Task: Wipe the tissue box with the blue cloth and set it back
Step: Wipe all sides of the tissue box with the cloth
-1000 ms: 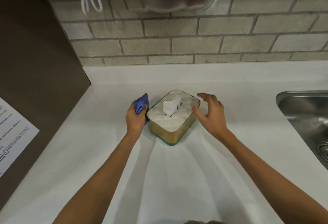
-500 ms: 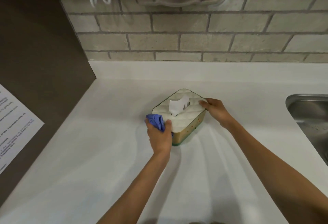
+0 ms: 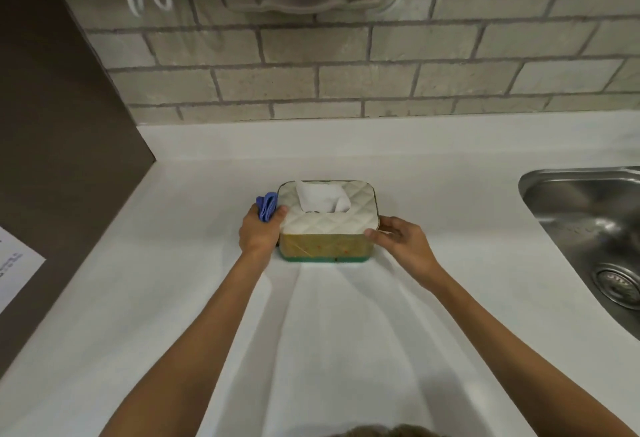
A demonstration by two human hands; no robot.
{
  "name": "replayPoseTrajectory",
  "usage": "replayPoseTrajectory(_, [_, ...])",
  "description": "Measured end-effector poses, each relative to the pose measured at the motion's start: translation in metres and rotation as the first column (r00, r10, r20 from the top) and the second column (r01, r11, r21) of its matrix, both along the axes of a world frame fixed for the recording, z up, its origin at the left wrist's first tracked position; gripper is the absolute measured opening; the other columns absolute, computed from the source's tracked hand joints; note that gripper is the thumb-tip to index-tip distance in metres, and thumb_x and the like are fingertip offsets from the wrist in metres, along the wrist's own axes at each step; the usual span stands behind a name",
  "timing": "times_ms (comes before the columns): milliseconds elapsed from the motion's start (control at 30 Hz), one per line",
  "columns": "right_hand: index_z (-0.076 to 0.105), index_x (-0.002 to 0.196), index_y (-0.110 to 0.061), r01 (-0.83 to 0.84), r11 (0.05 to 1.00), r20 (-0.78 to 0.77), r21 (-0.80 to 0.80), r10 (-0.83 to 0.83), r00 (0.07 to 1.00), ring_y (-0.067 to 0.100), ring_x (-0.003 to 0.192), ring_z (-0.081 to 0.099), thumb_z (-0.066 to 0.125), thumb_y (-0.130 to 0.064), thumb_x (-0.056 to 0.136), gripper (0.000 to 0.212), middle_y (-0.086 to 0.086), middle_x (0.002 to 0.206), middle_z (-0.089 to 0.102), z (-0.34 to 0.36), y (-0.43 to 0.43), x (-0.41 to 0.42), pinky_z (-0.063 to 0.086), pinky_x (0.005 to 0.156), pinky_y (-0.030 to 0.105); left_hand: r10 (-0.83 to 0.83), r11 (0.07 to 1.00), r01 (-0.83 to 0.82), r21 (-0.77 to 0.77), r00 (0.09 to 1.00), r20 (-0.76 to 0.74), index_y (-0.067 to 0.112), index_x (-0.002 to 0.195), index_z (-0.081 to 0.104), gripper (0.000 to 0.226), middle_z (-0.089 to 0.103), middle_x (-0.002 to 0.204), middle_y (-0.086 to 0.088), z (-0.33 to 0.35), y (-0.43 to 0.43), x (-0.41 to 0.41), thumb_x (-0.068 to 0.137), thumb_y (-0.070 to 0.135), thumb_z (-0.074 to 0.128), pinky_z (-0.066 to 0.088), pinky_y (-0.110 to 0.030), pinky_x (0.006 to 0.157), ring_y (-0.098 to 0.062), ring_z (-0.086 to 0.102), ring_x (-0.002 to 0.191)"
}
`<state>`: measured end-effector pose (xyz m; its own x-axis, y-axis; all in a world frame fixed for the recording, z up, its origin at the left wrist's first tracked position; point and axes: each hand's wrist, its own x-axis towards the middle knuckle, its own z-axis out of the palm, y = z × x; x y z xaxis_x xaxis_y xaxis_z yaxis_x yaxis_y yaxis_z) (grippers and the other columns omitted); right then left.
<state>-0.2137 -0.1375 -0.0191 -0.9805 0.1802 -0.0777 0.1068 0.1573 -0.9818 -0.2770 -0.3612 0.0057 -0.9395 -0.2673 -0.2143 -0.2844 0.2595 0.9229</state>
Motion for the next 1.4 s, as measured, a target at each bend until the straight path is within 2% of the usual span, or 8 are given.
replayPoseTrajectory(233, [0.056,0.125,-0.009,0.008,1.0,-0.063,0.003,-0.008,0.998,0.013,0.105,0.063,0.069,-0.02,0.081,0.046,0.0,0.119,0.064,-0.004,-0.006,0.011,0.052,0.078,0.011,-0.029,0.999,0.029,0.025,0.999,-0.021,0.016,0.101,0.059,0.025,0.059,0.097,-0.006,-0.005,-0.006,-0.008,0.088,0.037,0.059,0.05,-0.038,0.092,-0.028,0.058,0.098])
replayPoseTrajectory(333, [0.056,0.125,-0.009,0.015,1.0,-0.073,-0.009,-0.015,0.997,0.011,0.103,0.062,0.069,-0.018,0.081,0.046,0.001,0.119,0.064,-0.005,-0.006,0.011,0.051,0.078,0.008,-0.046,0.991,0.047,0.123,0.999,-0.01,0.016,0.112,0.058,0.031,0.058,0.098,-0.002,-0.015,-0.011,0.001,0.091,0.038,0.055,0.044,-0.031,0.087,-0.02,0.054,0.095])
replayPoseTrajectory(467, [0.056,0.125,-0.007,0.039,0.999,-0.097,-0.018,-0.041,0.994,0.012,0.105,0.062,0.07,-0.017,0.08,0.048,0.001,0.117,0.065,-0.005,-0.009,0.011,0.05,0.082,0.006,-0.084,0.987,0.089,0.133,0.995,-0.048,0.022,0.098,0.058,0.018,0.055,0.074,0.001,-0.022,-0.012,0.013,0.09,0.037,0.055,0.047,-0.018,0.058,-0.013,0.053,0.068])
replayPoseTrajectory(700, [0.063,0.116,-0.008,0.116,0.993,-0.102,-0.028,-0.118,0.988,0.0,0.088,0.065,0.071,-0.03,0.079,0.045,0.005,0.104,0.071,0.009,-0.008,0.007,0.048,0.067,0.002,-0.031,0.991,0.027,-0.133,0.999,-0.029,0.028,0.074,0.053,0.023,0.059,0.076,0.002,-0.001,-0.012,0.012,0.084,0.048,0.051,0.052,-0.039,0.081,-0.026,0.059,0.082])
replayPoseTrajectory(933, [0.05,0.12,-0.031,0.204,0.972,-0.097,0.115,-0.193,0.976,0.016,0.084,0.07,0.065,-0.049,0.078,0.048,0.014,0.08,0.074,0.026,-0.012,0.003,0.041,0.067,0.013,-0.111,0.958,0.127,-0.258,0.991,0.076,0.027,0.066,0.052,0.031,0.06,0.067,0.0,0.022,-0.018,-0.006,0.079,0.055,0.051,0.056,-0.037,0.076,-0.021,0.062,0.065])
replayPoseTrajectory(1167, [0.059,0.12,-0.02,0.144,0.953,-0.06,0.267,-0.132,0.989,0.027,0.095,0.067,0.055,-0.049,0.085,0.045,0.009,0.108,0.067,0.043,-0.011,-0.016,0.05,0.091,0.037,-0.193,0.965,0.225,-0.135,0.958,0.214,0.017,0.067,0.052,0.031,0.059,0.07,-0.004,0.042,-0.017,-0.038,0.078,0.045,0.06,0.047,-0.025,0.048,-0.018,0.059,0.063])
replayPoseTrajectory(1267, [0.05,0.132,-0.019,0.04,0.94,-0.038,0.338,-0.029,0.999,0.022,0.116,0.057,0.051,-0.056,0.083,0.062,0.005,0.137,0.054,0.043,-0.002,-0.022,0.041,0.096,0.028,-0.205,0.959,0.245,-0.143,0.947,0.248,0.015,0.068,0.051,0.032,0.057,0.069,-0.005,0.049,-0.014,-0.048,0.079,0.043,0.06,0.044,-0.024,0.045,-0.017,0.057,0.061])
replayPoseTrajectory(1400, [0.011,0.148,-0.026,-0.255,0.885,0.089,0.389,0.239,0.967,0.013,0.141,0.025,0.074,-0.066,0.048,0.124,-0.006,0.154,0.028,0.035,0.008,-0.019,0.024,0.107,0.025,-0.208,0.949,0.264,-0.174,0.936,0.284,0.014,0.068,0.05,0.035,0.057,0.069,-0.006,0.053,-0.012,-0.057,0.079,0.046,0.059,0.045,-0.025,0.046,-0.018,0.057,0.06])
